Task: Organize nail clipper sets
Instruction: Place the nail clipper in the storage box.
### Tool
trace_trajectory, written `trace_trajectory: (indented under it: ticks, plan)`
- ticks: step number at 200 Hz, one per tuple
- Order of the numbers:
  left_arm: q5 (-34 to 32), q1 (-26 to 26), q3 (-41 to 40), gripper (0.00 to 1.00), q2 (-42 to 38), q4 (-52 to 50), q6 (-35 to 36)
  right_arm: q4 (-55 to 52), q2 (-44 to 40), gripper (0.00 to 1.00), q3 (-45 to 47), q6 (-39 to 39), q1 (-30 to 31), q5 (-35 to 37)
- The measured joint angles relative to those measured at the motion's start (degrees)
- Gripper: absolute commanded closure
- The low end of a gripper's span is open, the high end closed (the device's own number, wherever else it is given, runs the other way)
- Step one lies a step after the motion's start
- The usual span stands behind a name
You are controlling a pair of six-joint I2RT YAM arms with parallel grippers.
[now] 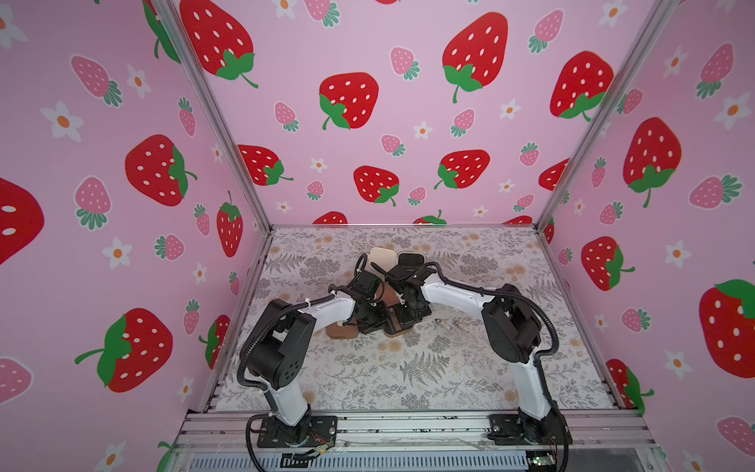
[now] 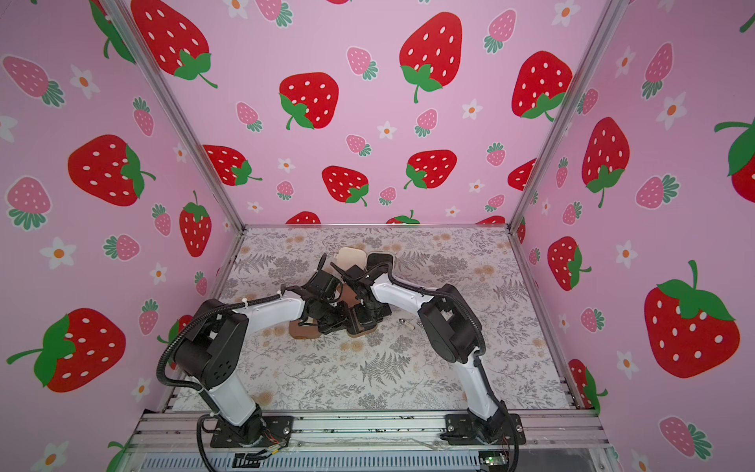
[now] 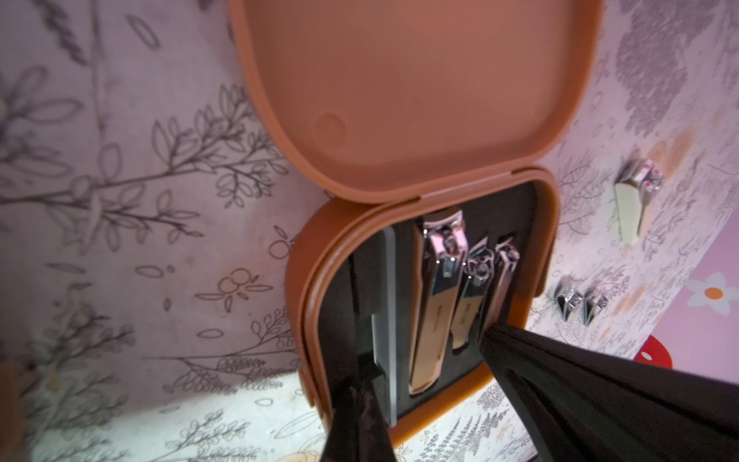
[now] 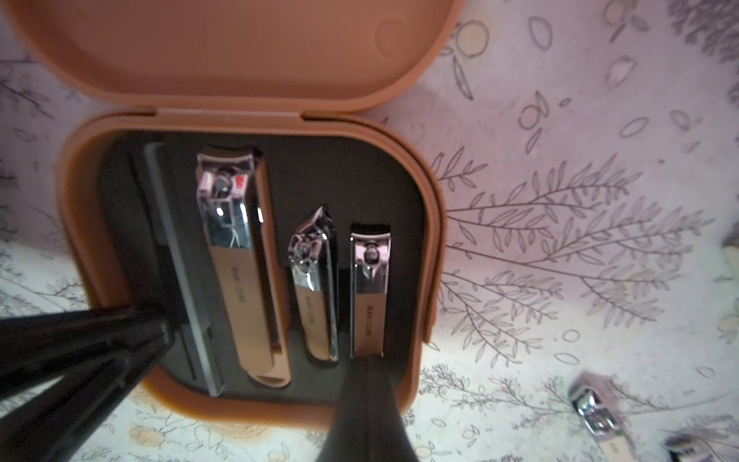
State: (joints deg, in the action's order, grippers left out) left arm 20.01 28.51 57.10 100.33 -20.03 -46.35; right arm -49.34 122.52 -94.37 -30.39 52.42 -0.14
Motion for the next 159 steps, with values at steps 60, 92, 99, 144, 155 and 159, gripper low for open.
trace_trajectory:
  ticks: [60, 92, 99, 144, 155, 159]
  plan:
    - [0.00, 0.00, 0.00, 1.00, 0.00, 0.00, 0.00, 1.07, -0.02, 1.00, 1.11, -0.46, -0.09, 0.17]
    - [0.00, 0.00, 0.00, 1.00, 0.00, 0.00, 0.00, 2.75, -0.15, 1.00, 2.99, -1.07, -0.37, 0.17]
    - [0.00, 0.00, 0.00, 1.00, 0.00, 0.00, 0.00, 3.02, -0.17, 1.00, 3.26, -1.14, -0.39, 0.17]
    - [-0.04, 0.00, -0.02, 1.00, 0.00, 0.04, -0.02, 5.16, 0.04, 1.00, 4.02, -1.38, -0.61, 0.37]
    - [-0.04, 0.00, -0.04, 1.00, 0.00, 0.07, -0.02, 5.38, 0.04, 1.00, 4.11, -1.40, -0.68, 0.37]
    - [-0.04, 0.00, -0.04, 1.00, 0.00, 0.07, -0.02, 5.38, 0.04, 1.00, 4.11, -1.40, -0.68, 0.37]
